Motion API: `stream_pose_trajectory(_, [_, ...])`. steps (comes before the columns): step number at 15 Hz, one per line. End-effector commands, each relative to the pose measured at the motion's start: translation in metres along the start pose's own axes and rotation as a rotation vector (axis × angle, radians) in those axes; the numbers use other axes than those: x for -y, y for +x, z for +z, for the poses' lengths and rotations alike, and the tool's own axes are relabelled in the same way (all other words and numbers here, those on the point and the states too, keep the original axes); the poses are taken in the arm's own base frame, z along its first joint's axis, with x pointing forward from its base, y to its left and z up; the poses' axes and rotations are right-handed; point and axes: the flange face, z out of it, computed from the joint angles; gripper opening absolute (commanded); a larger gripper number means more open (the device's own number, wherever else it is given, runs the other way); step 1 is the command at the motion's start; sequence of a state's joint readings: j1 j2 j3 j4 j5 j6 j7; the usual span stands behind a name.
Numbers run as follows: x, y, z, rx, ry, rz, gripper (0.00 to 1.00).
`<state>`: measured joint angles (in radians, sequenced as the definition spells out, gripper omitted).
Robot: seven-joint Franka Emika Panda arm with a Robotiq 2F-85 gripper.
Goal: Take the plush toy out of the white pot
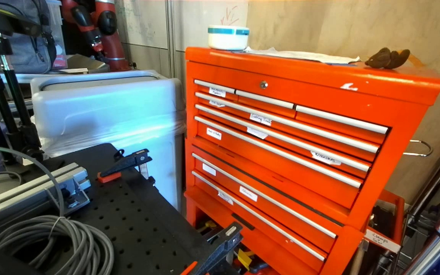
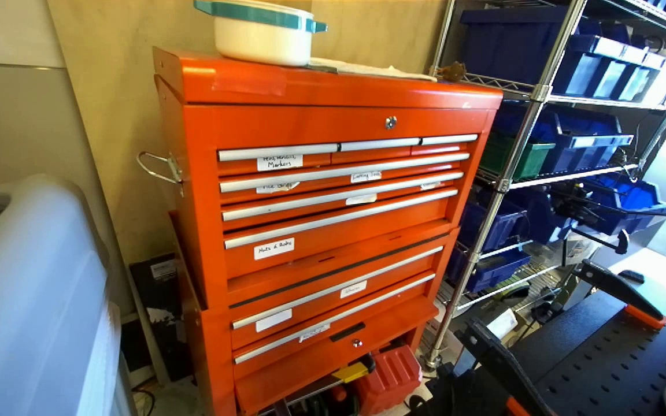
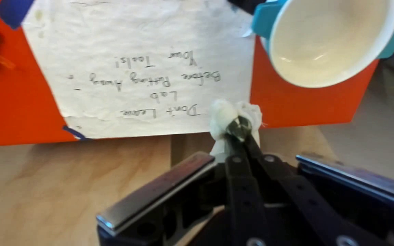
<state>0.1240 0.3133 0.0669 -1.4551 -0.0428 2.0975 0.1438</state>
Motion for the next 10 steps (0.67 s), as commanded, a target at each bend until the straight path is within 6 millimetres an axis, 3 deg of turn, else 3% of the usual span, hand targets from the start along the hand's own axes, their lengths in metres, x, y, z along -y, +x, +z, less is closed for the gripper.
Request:
stream_pose_trajectory(1, [-0.061, -0.012, 0.007, 0.005, -0.075, 0.089, 0.01])
stream_pose_trajectory(6, [-0.120, -0.038, 0.062, -0.010, -0.195, 0.209, 0.01])
stream_pose_trajectory(10, [-0.131, -0.072, 0.105, 0.026, -0.265, 0.244, 0.01])
